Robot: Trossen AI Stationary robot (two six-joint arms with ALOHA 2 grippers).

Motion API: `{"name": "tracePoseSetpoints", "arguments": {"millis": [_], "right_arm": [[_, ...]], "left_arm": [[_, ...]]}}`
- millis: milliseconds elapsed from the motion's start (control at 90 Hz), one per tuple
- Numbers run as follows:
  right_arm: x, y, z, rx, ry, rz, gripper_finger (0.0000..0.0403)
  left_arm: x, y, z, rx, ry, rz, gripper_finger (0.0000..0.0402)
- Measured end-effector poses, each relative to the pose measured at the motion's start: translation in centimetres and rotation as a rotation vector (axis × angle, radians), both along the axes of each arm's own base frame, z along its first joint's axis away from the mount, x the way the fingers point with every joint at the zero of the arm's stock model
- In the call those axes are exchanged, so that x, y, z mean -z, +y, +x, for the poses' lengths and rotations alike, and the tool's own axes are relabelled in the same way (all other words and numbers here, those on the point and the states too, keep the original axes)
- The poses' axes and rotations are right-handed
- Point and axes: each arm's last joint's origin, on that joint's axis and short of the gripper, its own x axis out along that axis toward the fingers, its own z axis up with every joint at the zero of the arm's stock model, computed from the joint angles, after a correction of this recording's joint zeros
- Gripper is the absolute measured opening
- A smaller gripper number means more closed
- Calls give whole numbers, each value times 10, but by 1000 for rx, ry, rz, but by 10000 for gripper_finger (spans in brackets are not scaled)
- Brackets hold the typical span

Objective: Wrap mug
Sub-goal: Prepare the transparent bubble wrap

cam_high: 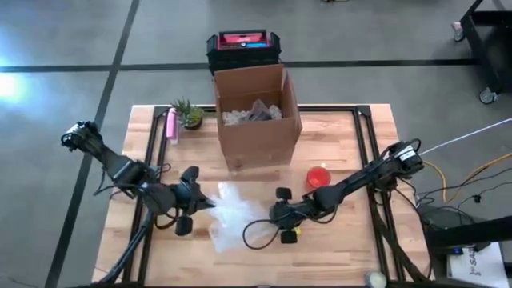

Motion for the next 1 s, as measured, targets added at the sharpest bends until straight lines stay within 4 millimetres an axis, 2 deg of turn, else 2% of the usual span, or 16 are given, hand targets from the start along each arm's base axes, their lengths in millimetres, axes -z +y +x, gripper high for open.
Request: {"name": "tracePoseSetpoints", "arguments": {"millis": [111, 322, 556, 744, 889, 1000], "right_arm": [[3, -2, -4, 13, 56, -16, 91], [8, -4, -11, 32, 134, -20, 82], [9, -4, -12, 46, 142, -10, 75], [8, -4, -11, 68, 136, 3, 87], [8, -4, -11, 86, 129, 5, 112], [8, -5, -10, 93, 126, 3, 137]], "left_arm": [[7, -3, -4, 1, 53, -30, 0], [48, -12, 0, -34, 194, -96, 0], [94, -24, 14, -22, 262, -104, 0], [117, -31, 22, -65, 334, -126, 2], [129, -34, 26, -79, 376, -109, 31], [131, -33, 27, -82, 390, -104, 83]]}}
